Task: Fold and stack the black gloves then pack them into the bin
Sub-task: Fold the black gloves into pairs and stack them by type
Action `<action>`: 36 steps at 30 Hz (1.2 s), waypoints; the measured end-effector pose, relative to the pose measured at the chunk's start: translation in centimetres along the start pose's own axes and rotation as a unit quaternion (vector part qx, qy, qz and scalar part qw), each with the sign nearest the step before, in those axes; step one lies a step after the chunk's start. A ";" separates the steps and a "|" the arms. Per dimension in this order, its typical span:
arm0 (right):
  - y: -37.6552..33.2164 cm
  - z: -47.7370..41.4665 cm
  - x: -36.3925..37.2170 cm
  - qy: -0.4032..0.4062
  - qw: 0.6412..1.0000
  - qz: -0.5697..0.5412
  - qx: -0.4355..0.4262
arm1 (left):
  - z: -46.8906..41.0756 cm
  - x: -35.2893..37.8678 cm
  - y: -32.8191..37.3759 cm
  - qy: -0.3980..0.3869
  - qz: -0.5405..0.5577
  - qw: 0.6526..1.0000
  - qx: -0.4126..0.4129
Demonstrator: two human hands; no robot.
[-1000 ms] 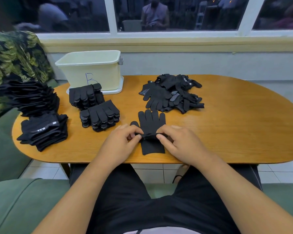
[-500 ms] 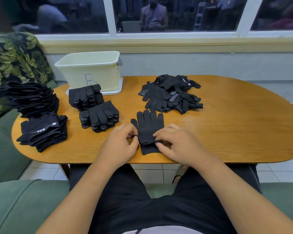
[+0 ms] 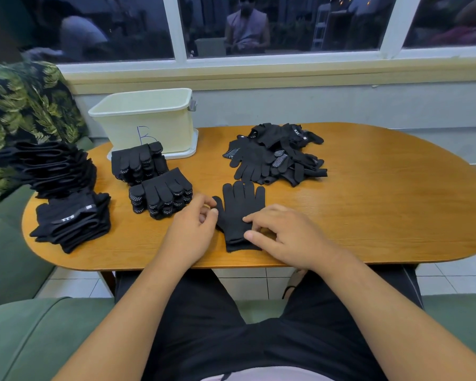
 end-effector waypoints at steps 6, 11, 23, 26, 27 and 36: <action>0.7 -0.2 0.4 -0.002 1.000 -0.008 0.020 | -1.5 1.0 -0.3 0.023 -0.110 0.994 0.021; 0.7 -0.2 0.2 0.006 1.000 -0.021 0.018 | -3.1 2.9 3.5 -0.104 -0.208 0.953 0.195; 0.8 -0.5 0.3 0.006 0.999 -0.042 0.032 | -7.5 5.4 2.5 -0.127 -0.230 0.960 0.095; 0.8 -0.5 0.3 0.004 0.998 -0.042 0.035 | -8.7 5.8 3.3 -0.106 -0.288 0.945 0.115; 0.8 -0.5 0.3 0.003 0.998 -0.042 0.037 | -9.0 6.0 3.6 -0.104 -0.303 0.939 0.124; 1.1 -0.5 0.4 -0.002 0.998 -0.047 0.040 | -13.1 7.0 3.3 -0.102 -0.173 0.979 0.044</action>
Point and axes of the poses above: each hand's wrist, its own z-axis away from the middle knuckle, its own x-axis out of the palm, y = z × x, the point moved 4 cm from there along -z, towards the middle knuckle, and after that the axes turned 4 degrees about -z, right-handed, at the moved point
